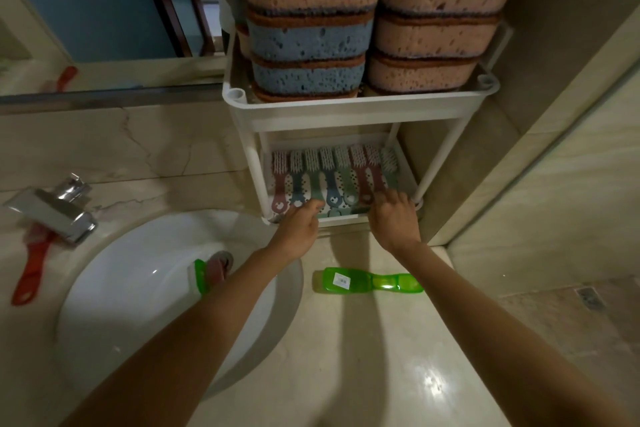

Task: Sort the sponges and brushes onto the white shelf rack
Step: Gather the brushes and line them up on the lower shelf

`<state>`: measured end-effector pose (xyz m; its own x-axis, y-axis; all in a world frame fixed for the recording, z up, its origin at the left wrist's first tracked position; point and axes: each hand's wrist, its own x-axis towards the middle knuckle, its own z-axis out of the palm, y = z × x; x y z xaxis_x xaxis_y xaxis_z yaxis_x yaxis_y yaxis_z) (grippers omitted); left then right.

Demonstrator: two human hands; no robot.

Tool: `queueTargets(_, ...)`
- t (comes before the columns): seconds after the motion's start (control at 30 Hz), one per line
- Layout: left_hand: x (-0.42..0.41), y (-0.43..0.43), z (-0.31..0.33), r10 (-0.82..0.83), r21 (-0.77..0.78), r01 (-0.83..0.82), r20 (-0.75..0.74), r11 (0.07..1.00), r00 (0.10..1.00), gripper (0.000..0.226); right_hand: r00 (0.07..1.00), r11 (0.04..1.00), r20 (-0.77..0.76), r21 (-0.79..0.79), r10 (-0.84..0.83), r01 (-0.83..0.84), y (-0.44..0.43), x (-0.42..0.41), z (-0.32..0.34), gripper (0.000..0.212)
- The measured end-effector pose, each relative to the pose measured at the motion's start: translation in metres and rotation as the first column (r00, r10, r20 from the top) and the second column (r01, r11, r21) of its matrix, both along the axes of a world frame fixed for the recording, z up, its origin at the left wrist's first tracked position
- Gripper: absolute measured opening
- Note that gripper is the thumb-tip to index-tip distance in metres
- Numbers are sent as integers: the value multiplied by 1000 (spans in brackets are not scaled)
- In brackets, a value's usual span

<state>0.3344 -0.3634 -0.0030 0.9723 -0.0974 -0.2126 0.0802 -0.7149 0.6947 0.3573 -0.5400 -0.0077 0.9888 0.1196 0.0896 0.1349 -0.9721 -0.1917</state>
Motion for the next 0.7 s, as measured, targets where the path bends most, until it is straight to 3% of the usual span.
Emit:
queueTargets(0.1,-10,3,4,71,-79,-66,50,995,996,38,989,990,144,126,44,-62,1,-20,-4,35)
queueTargets(0.17,-20,7,4,143,-151,-128,92,980,985,33,984,968,127,205,123,-148,2,-41,-9,32)
queueTargets(0.3,-49,19,-11,270,-279,-235,91,931,959,19,950,961,-187,163,252,-222,5,-83,-35,48)
queueTargets(0.4,-72,26,-21,337,-316,-323,-11,892,942,29,916,989,-377,-11,135,-150,11,-100,-49,61)
queueTargets(0.5,-92,38,-35,421,-285,-442,-135,850,897,25,920,989,-392,-135,-2,-56,16,-109,-55,48)
queueTargets(0.63,-113,61,-50,521,-362,-574,-242,735,819,17,966,983,-258,-177,2,-49,26,-114,-67,27)
queueTargets(0.7,-123,76,-53,582,-355,-651,-292,671,759,17,956,992,-294,-115,5,-41,42,-119,-68,17)
